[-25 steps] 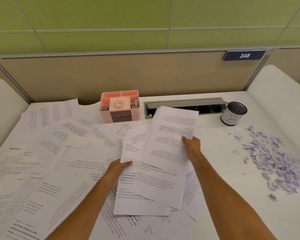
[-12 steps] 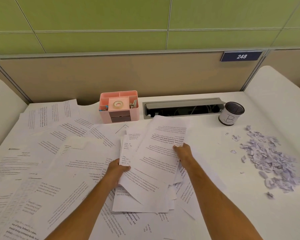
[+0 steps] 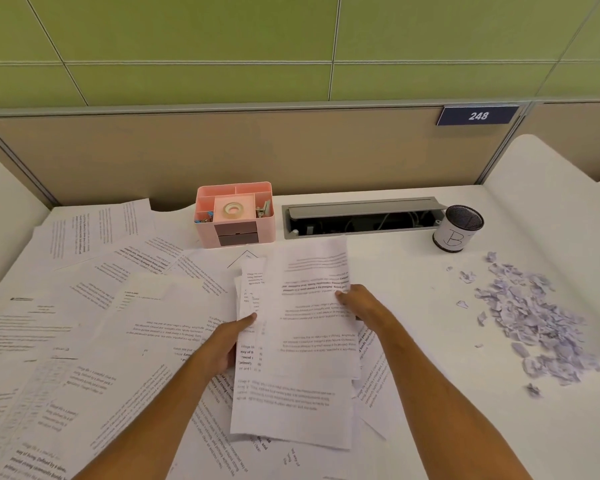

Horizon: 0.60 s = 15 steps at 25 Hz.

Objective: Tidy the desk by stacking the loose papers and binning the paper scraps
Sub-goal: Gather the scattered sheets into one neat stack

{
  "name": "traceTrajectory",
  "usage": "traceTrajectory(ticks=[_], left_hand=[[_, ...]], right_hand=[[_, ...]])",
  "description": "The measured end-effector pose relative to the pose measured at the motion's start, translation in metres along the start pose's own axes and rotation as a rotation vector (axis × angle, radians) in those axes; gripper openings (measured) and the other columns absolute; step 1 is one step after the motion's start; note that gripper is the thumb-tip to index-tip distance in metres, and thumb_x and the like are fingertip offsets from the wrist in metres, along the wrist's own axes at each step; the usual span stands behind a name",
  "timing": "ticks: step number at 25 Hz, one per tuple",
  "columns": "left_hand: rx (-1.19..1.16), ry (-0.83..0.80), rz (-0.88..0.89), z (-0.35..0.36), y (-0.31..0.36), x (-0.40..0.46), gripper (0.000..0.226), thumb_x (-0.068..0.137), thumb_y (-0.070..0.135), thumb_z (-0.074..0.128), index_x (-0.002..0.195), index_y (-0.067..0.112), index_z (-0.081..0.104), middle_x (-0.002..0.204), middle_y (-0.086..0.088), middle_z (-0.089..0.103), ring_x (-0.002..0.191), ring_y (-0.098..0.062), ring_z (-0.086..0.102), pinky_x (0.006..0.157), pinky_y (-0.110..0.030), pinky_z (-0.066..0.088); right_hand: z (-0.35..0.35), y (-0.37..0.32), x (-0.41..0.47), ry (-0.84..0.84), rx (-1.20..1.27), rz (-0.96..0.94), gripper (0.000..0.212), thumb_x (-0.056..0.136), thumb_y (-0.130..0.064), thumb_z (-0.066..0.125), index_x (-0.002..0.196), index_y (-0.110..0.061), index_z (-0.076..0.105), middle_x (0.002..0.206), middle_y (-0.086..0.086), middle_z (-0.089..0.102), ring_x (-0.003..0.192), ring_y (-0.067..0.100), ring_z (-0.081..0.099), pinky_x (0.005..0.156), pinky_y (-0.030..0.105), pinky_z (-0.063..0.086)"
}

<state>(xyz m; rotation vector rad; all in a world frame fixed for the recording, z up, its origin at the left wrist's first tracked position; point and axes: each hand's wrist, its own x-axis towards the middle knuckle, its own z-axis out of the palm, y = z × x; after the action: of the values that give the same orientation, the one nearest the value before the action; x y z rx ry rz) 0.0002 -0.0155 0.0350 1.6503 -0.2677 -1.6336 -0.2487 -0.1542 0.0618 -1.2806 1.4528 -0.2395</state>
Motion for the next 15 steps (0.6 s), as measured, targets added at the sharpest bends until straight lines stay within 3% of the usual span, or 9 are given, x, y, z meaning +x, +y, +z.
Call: traceTrajectory(ticks=[2,5,7,10,13,15], left_hand=[[0.037,-0.057,0.015,-0.002,0.005,0.003,0.032,0.089,0.023,0.067,0.117,0.007,0.064,0.108,-0.018,0.072,0.101,-0.037,0.068,0.086,-0.052,0.055],[0.097,-0.022,0.131,0.002,0.013,0.003,0.043,0.086,0.012,0.071,0.128,0.009,0.059,0.113,-0.011,0.071,0.102,-0.032,0.068,0.09,-0.052,0.054],[0.092,-0.015,0.243,0.007,0.025,-0.006,0.041,0.088,0.008,0.068,0.128,0.01,0.059,0.115,-0.009,0.071,0.102,-0.029,0.068,0.088,-0.049,0.055],[0.087,-0.049,0.412,0.013,0.048,-0.029,0.037,0.088,0.006,0.066,0.124,0.007,0.061,0.116,-0.011,0.07,0.106,-0.032,0.068,0.091,-0.051,0.054],[0.12,-0.069,0.572,0.015,0.075,-0.058,0.028,0.088,0.007,0.065,0.116,0.01,0.066,0.11,-0.007,0.073,0.101,-0.027,0.07,0.085,-0.045,0.057],[0.124,-0.071,0.663,0.016,0.09,-0.076,0.027,0.088,0.01,0.064,0.116,0.011,0.066,0.11,-0.005,0.073,0.1,-0.025,0.07,0.083,-0.043,0.057]], right_hand=[[0.007,0.002,-0.004,-0.086,0.025,-0.079,0.033,0.101,-0.016,0.046,0.129,-0.002,0.054,0.127,0.012,0.062,0.1,0.022,0.062,0.073,0.024,0.051],[0.017,0.009,-0.005,-0.118,0.117,-0.197,0.031,0.099,-0.017,0.051,0.128,-0.007,0.055,0.128,0.01,0.063,0.109,0.023,0.064,0.096,0.04,0.052],[0.016,0.007,-0.007,-0.077,0.213,-0.287,0.039,0.094,-0.016,0.06,0.131,-0.012,0.049,0.131,0.008,0.06,0.112,0.022,0.062,0.096,0.041,0.052],[0.002,-0.011,-0.016,-0.061,0.428,-0.321,0.069,0.078,-0.02,0.077,0.136,-0.02,0.039,0.129,0.006,0.059,0.116,0.026,0.06,0.097,0.048,0.051],[-0.016,-0.039,-0.038,-0.155,0.535,-0.413,0.056,0.076,-0.01,0.077,0.127,-0.01,0.053,0.119,0.01,0.068,0.107,0.029,0.066,0.086,0.04,0.057],[-0.024,-0.057,-0.058,-0.126,0.583,-0.526,0.05,0.067,-0.016,0.079,0.114,-0.006,0.064,0.111,0.01,0.072,0.103,0.028,0.068,0.085,0.037,0.057]])
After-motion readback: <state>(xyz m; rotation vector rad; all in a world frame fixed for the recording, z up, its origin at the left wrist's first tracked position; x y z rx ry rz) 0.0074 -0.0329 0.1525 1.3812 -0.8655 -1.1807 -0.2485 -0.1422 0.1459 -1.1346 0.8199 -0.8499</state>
